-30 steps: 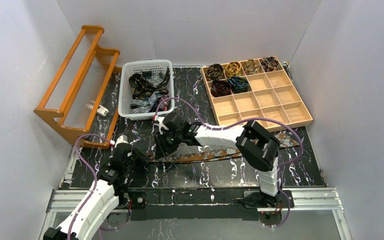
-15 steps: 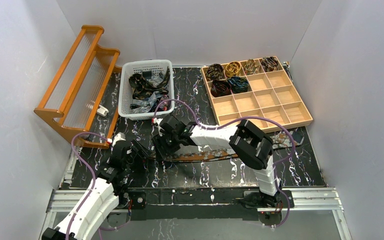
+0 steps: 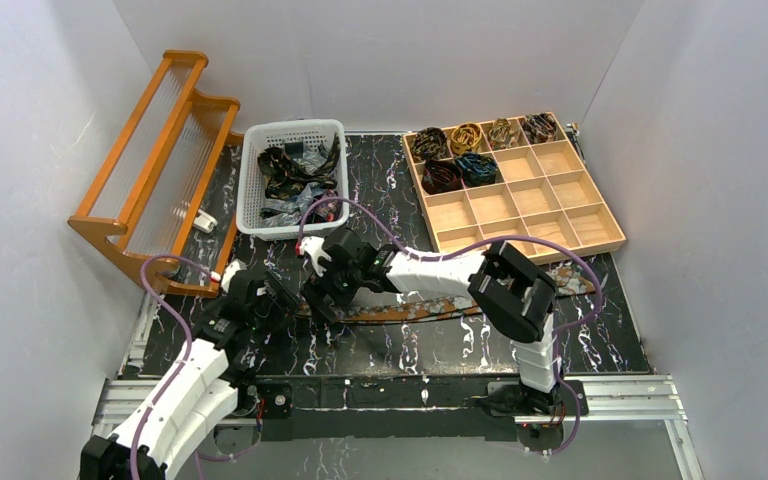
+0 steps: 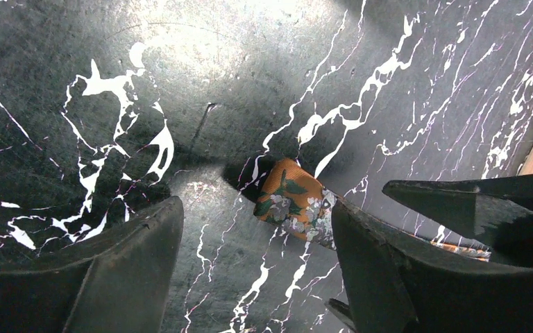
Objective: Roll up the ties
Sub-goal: Flatten out the tie at the center of the board.
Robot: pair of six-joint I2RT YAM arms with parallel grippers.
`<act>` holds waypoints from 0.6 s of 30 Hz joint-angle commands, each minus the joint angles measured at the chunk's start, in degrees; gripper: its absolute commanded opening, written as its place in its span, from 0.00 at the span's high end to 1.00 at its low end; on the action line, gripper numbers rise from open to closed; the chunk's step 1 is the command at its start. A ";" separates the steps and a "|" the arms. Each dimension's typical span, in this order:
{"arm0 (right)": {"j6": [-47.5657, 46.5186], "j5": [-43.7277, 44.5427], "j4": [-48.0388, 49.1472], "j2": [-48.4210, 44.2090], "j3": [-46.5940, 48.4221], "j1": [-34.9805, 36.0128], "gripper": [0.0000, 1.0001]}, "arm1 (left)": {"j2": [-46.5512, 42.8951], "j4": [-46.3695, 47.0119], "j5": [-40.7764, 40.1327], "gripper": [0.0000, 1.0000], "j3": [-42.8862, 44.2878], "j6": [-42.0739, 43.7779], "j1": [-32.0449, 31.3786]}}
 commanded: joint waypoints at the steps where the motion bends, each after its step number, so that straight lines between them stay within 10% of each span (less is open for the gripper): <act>1: -9.54 1.19 3.48 1.31 -1.71 0.17 0.03 | 2.98 -3.07 -0.86 0.23 3.79 1.00 0.17; 18: -15.17 3.58 3.51 -1.05 -11.25 -0.54 0.41 | 13.60 -2.48 14.99 0.18 8.34 6.24 5.35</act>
